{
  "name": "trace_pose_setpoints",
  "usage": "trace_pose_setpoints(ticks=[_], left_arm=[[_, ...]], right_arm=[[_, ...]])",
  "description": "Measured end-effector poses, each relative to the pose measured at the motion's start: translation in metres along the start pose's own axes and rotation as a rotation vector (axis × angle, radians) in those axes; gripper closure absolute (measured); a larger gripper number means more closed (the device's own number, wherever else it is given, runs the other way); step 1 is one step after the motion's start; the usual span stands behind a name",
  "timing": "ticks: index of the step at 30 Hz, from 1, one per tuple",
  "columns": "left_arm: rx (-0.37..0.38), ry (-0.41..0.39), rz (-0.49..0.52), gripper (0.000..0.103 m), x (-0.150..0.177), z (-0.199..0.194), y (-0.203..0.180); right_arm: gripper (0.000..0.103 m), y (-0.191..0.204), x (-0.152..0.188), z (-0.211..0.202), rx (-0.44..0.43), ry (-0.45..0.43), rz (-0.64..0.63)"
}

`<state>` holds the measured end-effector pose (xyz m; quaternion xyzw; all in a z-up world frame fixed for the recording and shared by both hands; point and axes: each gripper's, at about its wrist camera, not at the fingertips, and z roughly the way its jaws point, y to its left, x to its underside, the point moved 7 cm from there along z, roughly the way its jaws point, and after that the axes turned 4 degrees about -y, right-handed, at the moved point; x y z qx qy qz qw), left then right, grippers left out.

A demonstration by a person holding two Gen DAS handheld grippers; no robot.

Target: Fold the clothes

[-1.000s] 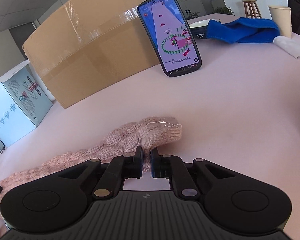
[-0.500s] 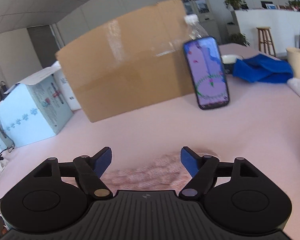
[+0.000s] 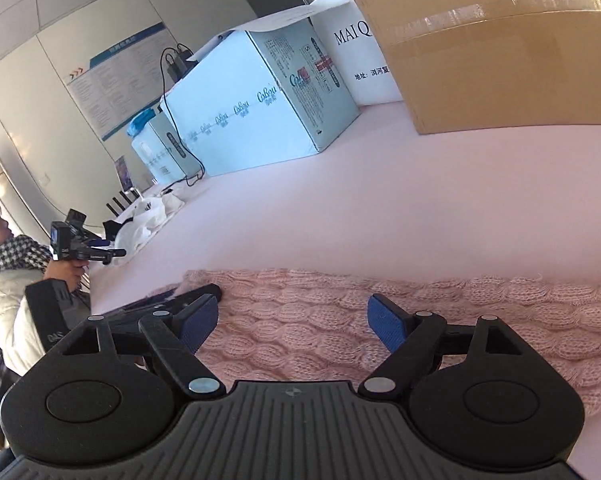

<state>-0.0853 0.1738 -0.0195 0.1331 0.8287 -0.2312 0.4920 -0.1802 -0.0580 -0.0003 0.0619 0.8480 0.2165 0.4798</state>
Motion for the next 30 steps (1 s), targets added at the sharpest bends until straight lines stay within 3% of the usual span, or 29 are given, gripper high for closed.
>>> trace_pose_setpoints(ticks=[4, 6, 9, 11, 18, 23, 26, 28, 30], left_arm=[[-0.007, 0.004, 0.015, 0.012, 0.001, 0.000, -0.002], [-0.016, 0.000, 0.021, 0.012, 0.000, -0.004, -0.001], [-0.049, -0.013, 0.031, 0.012, -0.001, -0.019, 0.001], [-0.086, -0.018, 0.005, 0.012, 0.000, -0.040, 0.003], [-0.103, 0.046, -0.287, 0.012, 0.022, -0.095, 0.015], [-0.012, 0.097, -0.548, 0.011, 0.040, -0.094, 0.022], [-0.025, 0.083, -0.582, 0.010, 0.041, -0.090, 0.020], [-0.013, 0.053, -0.625, 0.001, 0.041, -0.086, 0.022], [0.007, 0.004, -0.673, 0.000, 0.040, -0.082, 0.027]], right_arm=[[0.022, -0.004, 0.016, 0.011, -0.029, 0.042, 0.009], [0.020, 0.000, 0.023, 0.014, -0.043, 0.025, -0.068], [0.004, 0.016, 0.030, 0.020, -0.054, 0.048, -0.189], [0.000, 0.019, 0.030, 0.023, -0.072, 0.058, -0.201], [0.000, 0.002, 0.028, 0.019, -0.139, 0.048, -0.122], [0.000, -0.002, 0.031, 0.015, -0.151, 0.047, -0.119], [0.000, -0.002, 0.031, 0.015, -0.150, 0.046, -0.121], [0.000, -0.002, 0.032, 0.013, -0.150, 0.043, -0.119], [0.000, -0.003, 0.034, 0.011, -0.151, 0.040, -0.116]])
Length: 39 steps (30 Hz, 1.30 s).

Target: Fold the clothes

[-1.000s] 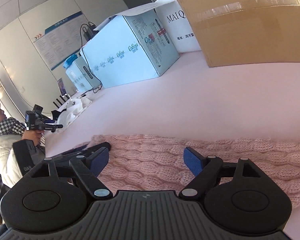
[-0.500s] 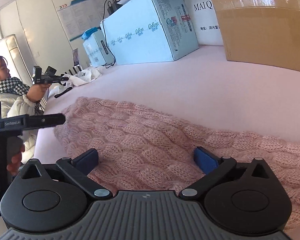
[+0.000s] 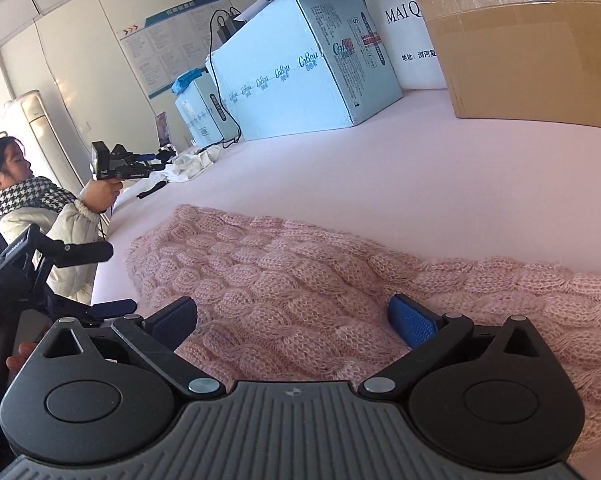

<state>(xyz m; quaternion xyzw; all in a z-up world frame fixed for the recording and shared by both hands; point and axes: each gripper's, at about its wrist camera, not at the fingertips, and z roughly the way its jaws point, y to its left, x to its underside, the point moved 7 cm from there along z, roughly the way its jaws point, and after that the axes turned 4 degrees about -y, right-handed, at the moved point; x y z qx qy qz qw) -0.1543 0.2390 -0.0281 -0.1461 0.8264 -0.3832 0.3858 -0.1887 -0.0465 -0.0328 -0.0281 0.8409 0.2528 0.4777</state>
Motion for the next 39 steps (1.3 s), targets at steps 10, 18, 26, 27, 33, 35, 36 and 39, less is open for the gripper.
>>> trace_pose_setpoints(ticks=[10, 18, 26, 27, 33, 35, 36, 39], left_arm=[[-0.005, -0.067, 0.057, 0.000, -0.011, 0.032, -0.007], [-0.066, -0.112, -0.104, 0.075, -0.021, 0.040, 0.017], [-0.021, -0.105, -0.085, 0.089, -0.024, 0.050, 0.018], [-0.029, -0.105, -0.069, 0.089, -0.026, 0.052, 0.016], [-0.113, -0.168, -0.029, 0.090, -0.039, 0.062, 0.018], [-0.134, -0.188, -0.026, 0.090, -0.048, 0.063, 0.022], [-0.154, -0.208, 0.002, 0.091, -0.053, 0.063, 0.022], [-0.248, -0.291, 0.085, 0.091, -0.078, 0.062, 0.032]], right_arm=[[0.000, 0.001, 0.000, 0.000, 0.006, 0.002, -0.012], [0.000, 0.002, 0.001, 0.000, 0.006, 0.001, -0.012], [0.000, 0.002, 0.001, -0.001, 0.007, 0.001, -0.013], [0.000, 0.002, 0.002, -0.001, 0.007, 0.000, -0.013], [0.000, 0.007, -0.007, -0.015, 0.044, -0.059, -0.047], [0.000, 0.009, -0.015, -0.021, 0.033, -0.088, -0.048], [0.000, 0.010, -0.019, -0.025, 0.021, -0.102, -0.041], [0.000, 0.008, -0.022, -0.023, -0.037, -0.073, 0.042]])
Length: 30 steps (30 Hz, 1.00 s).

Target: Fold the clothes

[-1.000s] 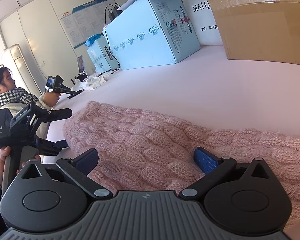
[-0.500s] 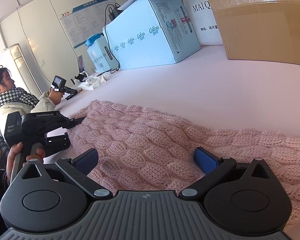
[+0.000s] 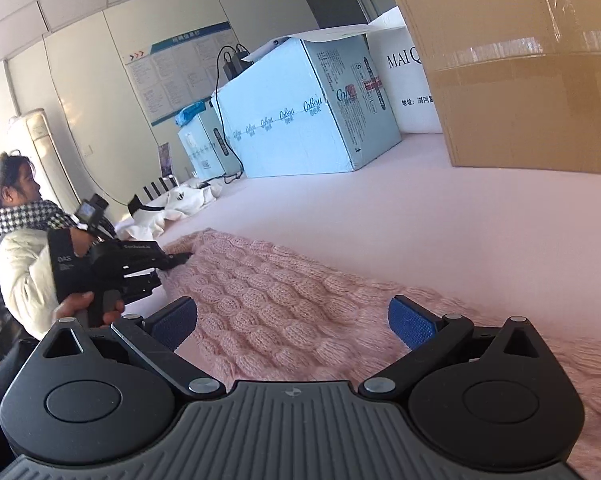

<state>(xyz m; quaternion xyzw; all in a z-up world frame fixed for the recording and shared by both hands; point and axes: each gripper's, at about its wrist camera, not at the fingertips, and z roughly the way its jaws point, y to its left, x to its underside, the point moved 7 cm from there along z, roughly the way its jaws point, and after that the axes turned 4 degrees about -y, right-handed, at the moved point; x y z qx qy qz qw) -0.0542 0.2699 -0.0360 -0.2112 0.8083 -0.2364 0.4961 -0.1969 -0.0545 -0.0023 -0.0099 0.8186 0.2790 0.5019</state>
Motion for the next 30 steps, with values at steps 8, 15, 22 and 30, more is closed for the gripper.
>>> trace_pose_setpoints(ticks=[8, 15, 22, 30], left_arm=[[-0.017, 0.022, -0.140, 0.090, -0.041, 0.028, 0.054], [-0.041, 0.003, 0.028, 0.090, -0.060, 0.024, 0.018], [0.064, -0.033, 0.181, 0.090, -0.068, -0.007, -0.053], [0.242, 0.000, 0.286, 0.090, -0.045, -0.042, -0.145]], right_arm=[[0.000, -0.013, 0.021, 0.023, 0.068, 0.069, -0.010], [0.000, -0.021, 0.020, 0.018, 0.016, 0.039, 0.063], [0.000, -0.025, 0.016, 0.009, 0.006, -0.014, 0.120], [0.000, -0.035, 0.005, -0.009, 0.011, -0.142, 0.218]])
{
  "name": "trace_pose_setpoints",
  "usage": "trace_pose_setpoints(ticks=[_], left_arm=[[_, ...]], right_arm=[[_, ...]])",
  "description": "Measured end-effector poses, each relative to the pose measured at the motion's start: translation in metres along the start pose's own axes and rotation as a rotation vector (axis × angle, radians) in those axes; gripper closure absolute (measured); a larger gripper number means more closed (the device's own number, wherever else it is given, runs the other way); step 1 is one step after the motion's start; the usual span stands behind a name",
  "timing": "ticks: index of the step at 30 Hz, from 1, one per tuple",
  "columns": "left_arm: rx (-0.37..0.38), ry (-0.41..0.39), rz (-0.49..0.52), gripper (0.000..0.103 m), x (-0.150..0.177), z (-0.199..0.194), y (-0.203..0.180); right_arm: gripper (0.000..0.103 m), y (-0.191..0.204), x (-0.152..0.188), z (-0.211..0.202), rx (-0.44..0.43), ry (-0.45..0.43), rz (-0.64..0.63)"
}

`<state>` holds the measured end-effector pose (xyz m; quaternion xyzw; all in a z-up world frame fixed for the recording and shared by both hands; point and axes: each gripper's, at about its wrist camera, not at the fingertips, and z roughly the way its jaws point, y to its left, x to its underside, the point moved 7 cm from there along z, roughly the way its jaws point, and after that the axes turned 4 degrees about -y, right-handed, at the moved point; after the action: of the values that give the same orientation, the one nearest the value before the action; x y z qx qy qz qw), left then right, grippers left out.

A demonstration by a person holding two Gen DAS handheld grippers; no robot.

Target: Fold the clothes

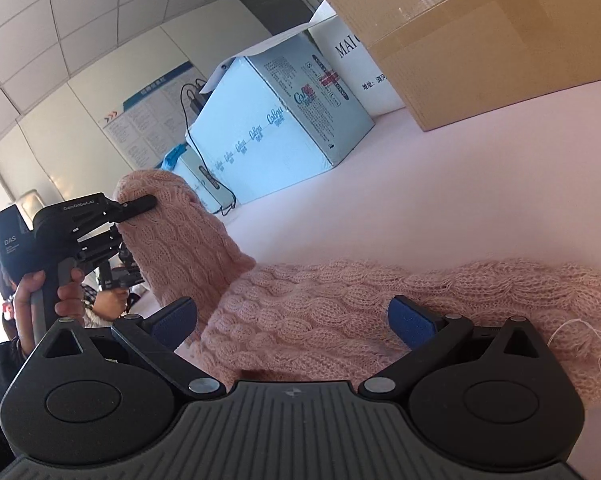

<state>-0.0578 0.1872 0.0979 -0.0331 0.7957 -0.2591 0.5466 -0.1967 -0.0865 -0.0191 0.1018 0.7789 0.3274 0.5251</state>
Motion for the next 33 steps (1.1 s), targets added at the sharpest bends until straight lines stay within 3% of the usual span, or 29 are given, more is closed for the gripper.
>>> trace_pose_setpoints(ticks=[5, 10, 13, 20, 26, 29, 32, 33], left_arm=[[0.123, 0.043, 0.063, 0.091, 0.015, 0.000, -0.062], [0.239, 0.157, 0.161, 0.091, 0.059, 0.006, -0.119], [0.247, 0.222, 0.226, 0.091, 0.086, 0.012, -0.136], [0.276, 0.240, 0.424, 0.091, 0.137, 0.011, -0.168], [0.316, 0.289, 0.516, 0.090, 0.174, 0.005, -0.185], [0.321, 0.279, 0.559, 0.088, 0.189, -0.002, -0.186], [0.339, 0.257, 0.638, 0.073, 0.206, -0.011, -0.186], [0.365, 0.260, 0.667, 0.056, 0.213, -0.015, -0.187]], right_arm=[[0.000, 0.002, -0.027, -0.037, 0.120, -0.297, -0.078], [0.000, 0.000, -0.033, -0.043, 0.128, -0.333, -0.085], [0.000, -0.003, -0.038, -0.048, 0.144, -0.372, -0.076], [0.000, 0.003, -0.065, -0.072, 0.114, -0.515, -0.093], [0.000, 0.009, -0.077, -0.067, 0.012, -0.426, -0.053], [0.000, 0.033, -0.074, -0.058, -0.091, -0.325, -0.141], [0.000, 0.055, -0.060, -0.044, -0.213, -0.130, -0.195], [0.000, 0.058, -0.053, -0.038, -0.240, -0.062, -0.190]])
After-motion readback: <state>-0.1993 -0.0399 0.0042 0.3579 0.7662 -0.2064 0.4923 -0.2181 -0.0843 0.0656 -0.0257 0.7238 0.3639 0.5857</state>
